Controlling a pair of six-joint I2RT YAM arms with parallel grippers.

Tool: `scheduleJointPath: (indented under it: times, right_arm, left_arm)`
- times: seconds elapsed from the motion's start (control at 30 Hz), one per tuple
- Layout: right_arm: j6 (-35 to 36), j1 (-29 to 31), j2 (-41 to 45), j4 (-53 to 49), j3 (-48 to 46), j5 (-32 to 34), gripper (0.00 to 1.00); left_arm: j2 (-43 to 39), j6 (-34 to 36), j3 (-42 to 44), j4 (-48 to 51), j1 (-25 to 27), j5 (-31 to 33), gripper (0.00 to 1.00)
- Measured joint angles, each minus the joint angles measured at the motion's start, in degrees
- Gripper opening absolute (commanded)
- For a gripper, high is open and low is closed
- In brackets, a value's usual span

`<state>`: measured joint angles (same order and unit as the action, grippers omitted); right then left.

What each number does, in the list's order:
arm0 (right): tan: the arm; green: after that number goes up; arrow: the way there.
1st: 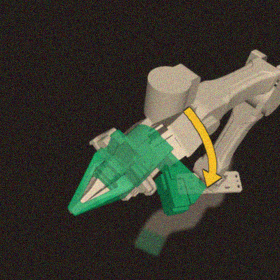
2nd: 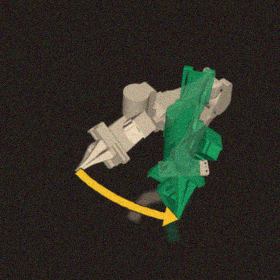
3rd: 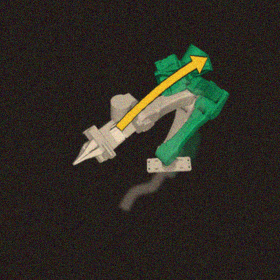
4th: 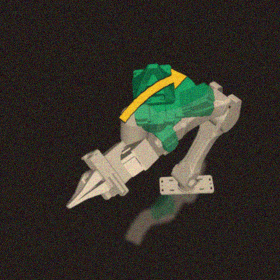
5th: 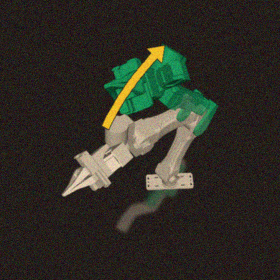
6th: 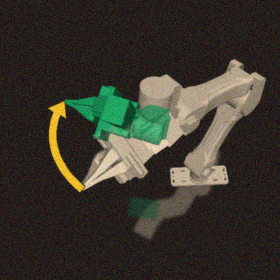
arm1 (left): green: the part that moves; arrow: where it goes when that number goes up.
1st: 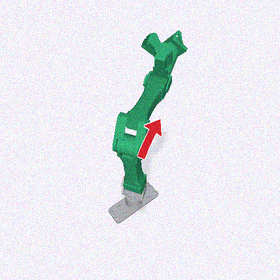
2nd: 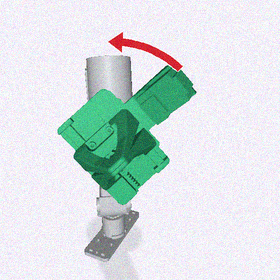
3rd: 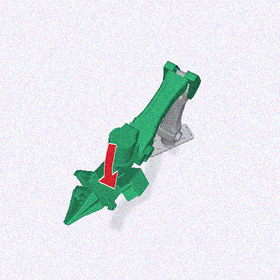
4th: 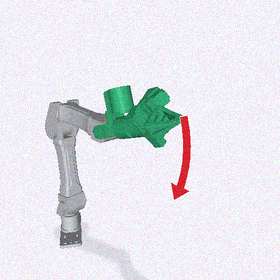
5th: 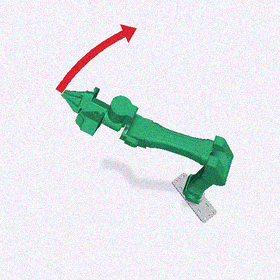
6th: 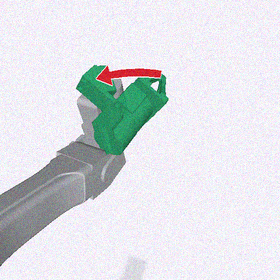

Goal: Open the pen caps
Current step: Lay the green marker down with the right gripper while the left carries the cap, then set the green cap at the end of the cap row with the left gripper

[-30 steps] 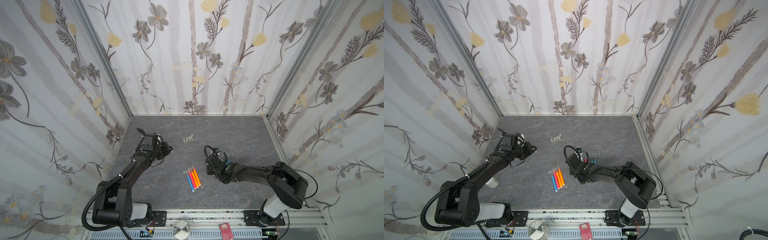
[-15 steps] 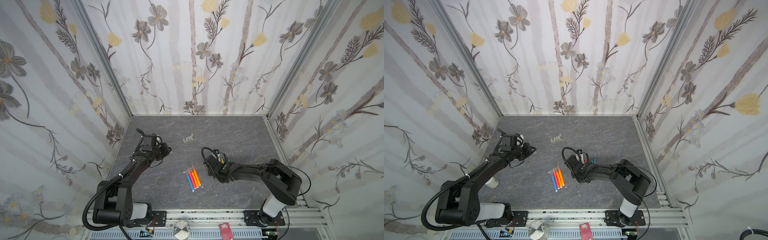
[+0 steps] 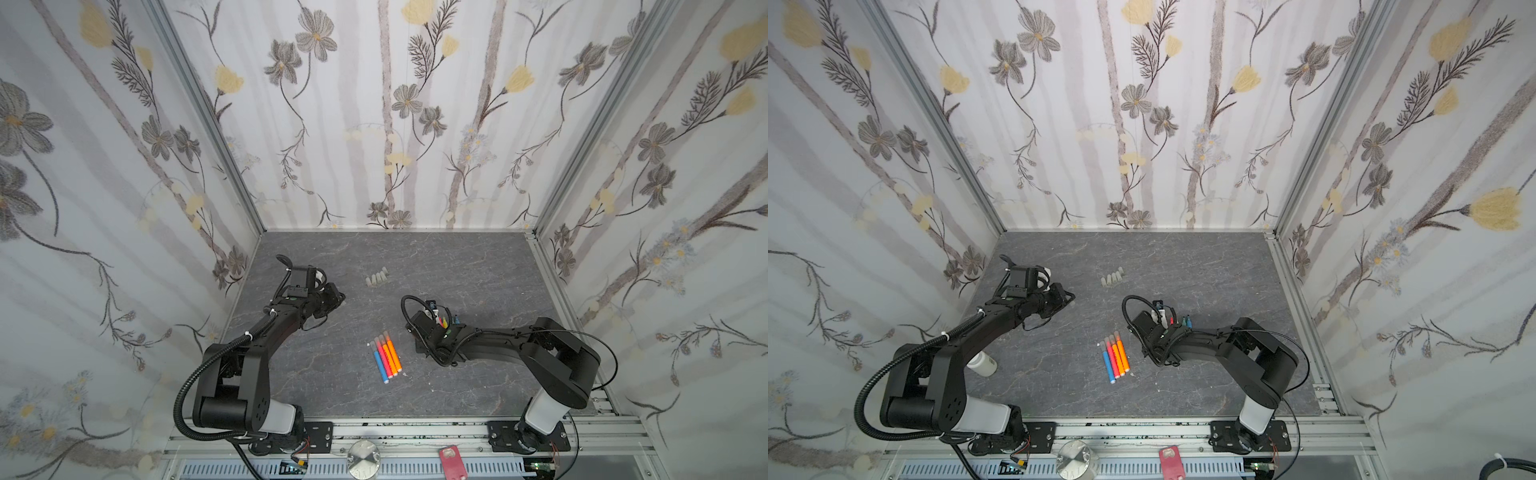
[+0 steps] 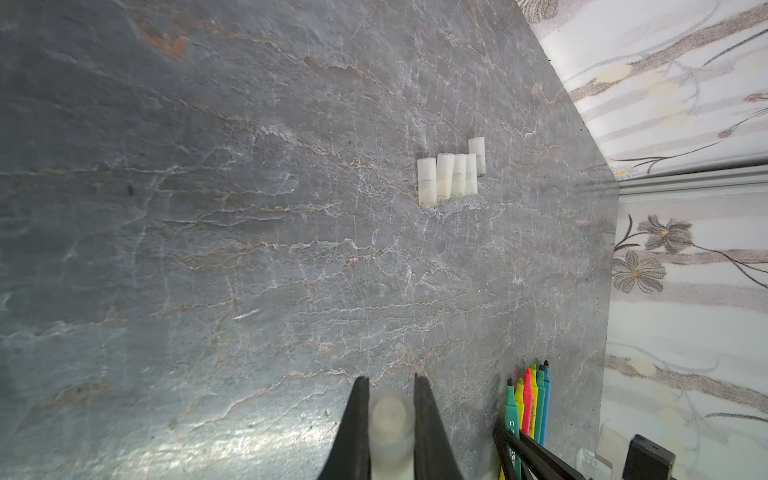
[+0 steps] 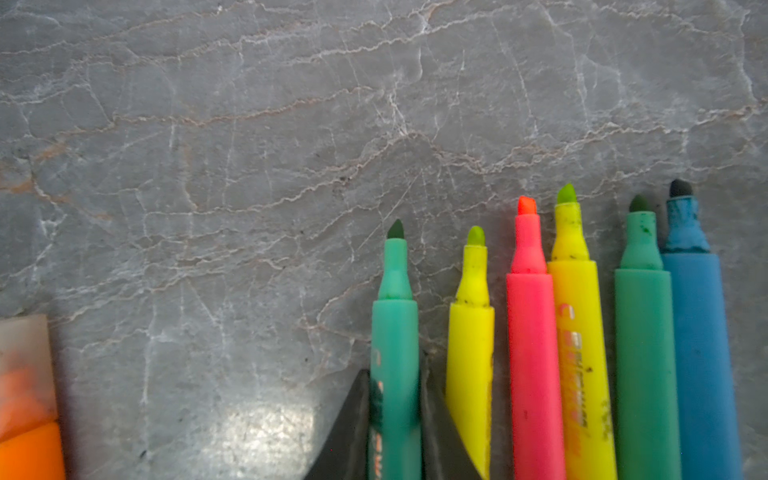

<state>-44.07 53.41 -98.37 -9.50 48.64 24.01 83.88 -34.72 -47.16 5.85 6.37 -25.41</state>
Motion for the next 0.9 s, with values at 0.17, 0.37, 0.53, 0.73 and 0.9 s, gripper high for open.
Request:
scheduleJointPath:
  times: [0.17,0.37,0.53,0.73,0.9]
  right_arm:
    - [0.0,0.1,0.0,-0.2,0.0,0.3,0.23]
    - [0.0,0.2,0.3,-1.0,0.0,0.4,0.23]
    - [0.3,0.2,2.3,-1.9,-0.3,0.7,0.28]
    - [2.8,0.3,9.9,-0.7,-2.1,1.9,0.34]
    - [5.0,0.3,14.1,0.0,-2.3,3.4,0.35]
  left_arm:
    - [4.2,0.0,-2.4,-1.2,0.0,-0.2,0.00]
    - [9.2,0.0,-5.5,-3.5,0.1,-0.5,0.00]
    - [13.8,-0.1,-8.9,-4.9,0.5,-0.8,0.00]
    - [20.1,0.0,-14.0,-5.6,2.2,-0.7,0.00]
    - [25.2,0.0,-16.6,-6.2,3.3,-0.3,0.00]
